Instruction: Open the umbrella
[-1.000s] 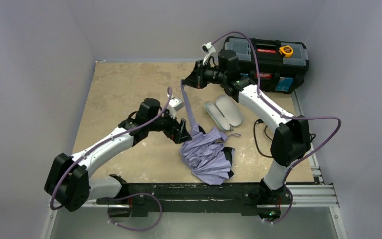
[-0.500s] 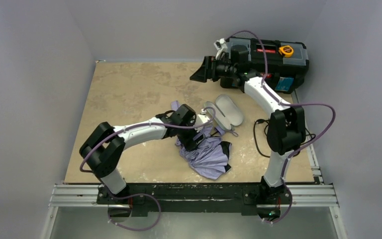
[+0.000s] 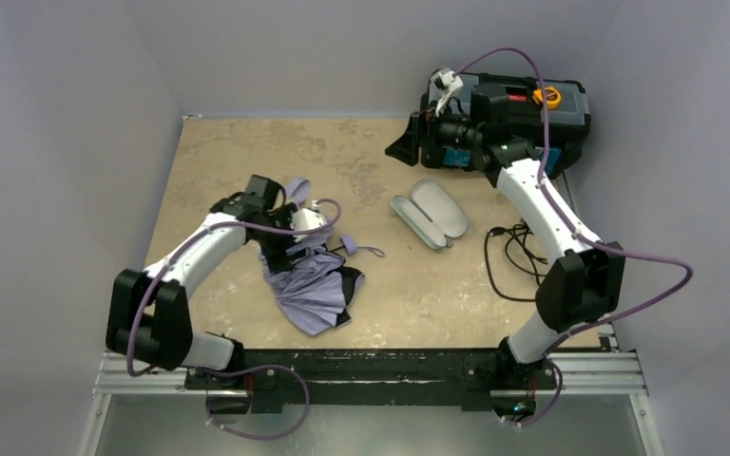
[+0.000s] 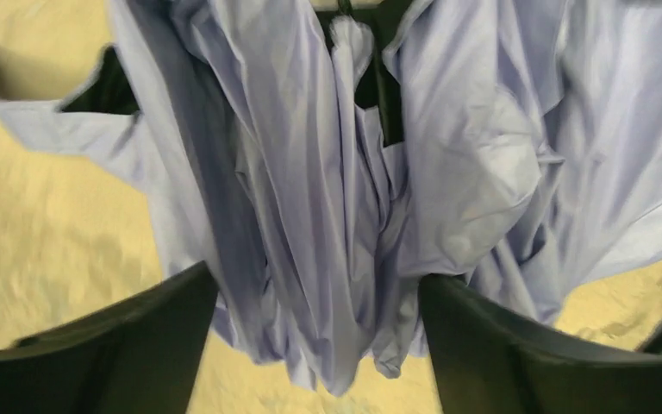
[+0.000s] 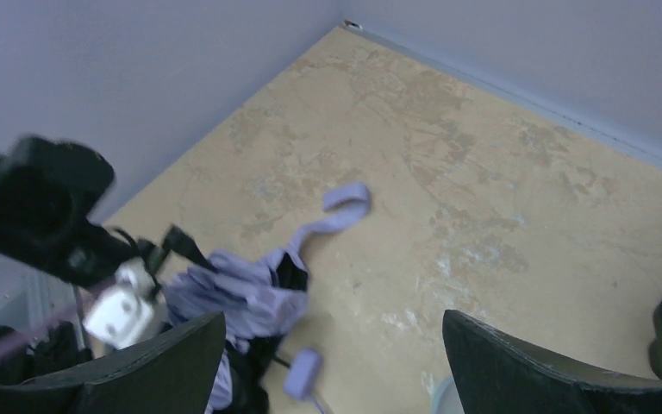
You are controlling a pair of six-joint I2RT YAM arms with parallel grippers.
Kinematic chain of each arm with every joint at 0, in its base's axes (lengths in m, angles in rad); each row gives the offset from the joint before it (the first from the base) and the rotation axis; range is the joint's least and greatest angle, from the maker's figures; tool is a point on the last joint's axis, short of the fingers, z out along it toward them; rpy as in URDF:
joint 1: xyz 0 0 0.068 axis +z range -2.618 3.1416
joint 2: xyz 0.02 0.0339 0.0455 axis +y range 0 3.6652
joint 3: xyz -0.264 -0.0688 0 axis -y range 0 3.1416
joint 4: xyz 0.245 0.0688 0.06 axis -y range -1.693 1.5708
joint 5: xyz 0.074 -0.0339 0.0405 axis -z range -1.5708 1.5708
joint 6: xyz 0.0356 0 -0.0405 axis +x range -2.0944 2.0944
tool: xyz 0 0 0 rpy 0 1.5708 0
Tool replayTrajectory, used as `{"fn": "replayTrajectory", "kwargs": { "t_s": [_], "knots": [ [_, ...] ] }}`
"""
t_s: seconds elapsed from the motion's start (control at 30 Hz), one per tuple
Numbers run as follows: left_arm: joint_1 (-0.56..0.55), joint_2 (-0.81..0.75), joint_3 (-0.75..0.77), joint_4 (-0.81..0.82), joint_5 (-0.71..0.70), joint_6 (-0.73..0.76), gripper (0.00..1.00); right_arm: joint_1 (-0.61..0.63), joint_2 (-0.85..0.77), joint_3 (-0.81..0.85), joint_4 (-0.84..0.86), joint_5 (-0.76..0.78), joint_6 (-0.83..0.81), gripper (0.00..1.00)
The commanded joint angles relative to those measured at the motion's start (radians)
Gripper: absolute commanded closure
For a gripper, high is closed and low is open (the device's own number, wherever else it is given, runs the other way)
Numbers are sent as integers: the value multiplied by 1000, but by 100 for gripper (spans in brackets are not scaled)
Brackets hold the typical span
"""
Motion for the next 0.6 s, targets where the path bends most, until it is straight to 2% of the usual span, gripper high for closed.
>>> {"fn": "replayTrajectory", "kwargs": {
  "t_s": [0.0, 0.07, 0.13, 0.2, 0.27, 0.47, 0.57],
  "knots": [
    [139, -174, 5, -44, 297, 308, 1, 0, -104, -130, -61, 74, -227, 1],
    [154, -249, 30, -67, 394, 285, 0, 0, -167, -191, -59, 92, -329, 1],
    [166, -336, 27, -64, 470, 253, 0, 0, -221, -272, 9, 116, -344, 1],
    [166, -397, 1, -72, 496, 262, 0, 0, -239, -316, 20, 62, -414, 1],
    [143, -398, -33, -13, 423, 161, 0, 4, -219, -284, -99, 34, -611, 1],
    [84, -167, 49, 4, 200, -55, 0, 3, -31, -61, -422, -17, -713, 1],
    [22, -83, 40, 4, 82, -89, 0, 3, -23, -65, -447, -24, -740, 1]
  ]
}}
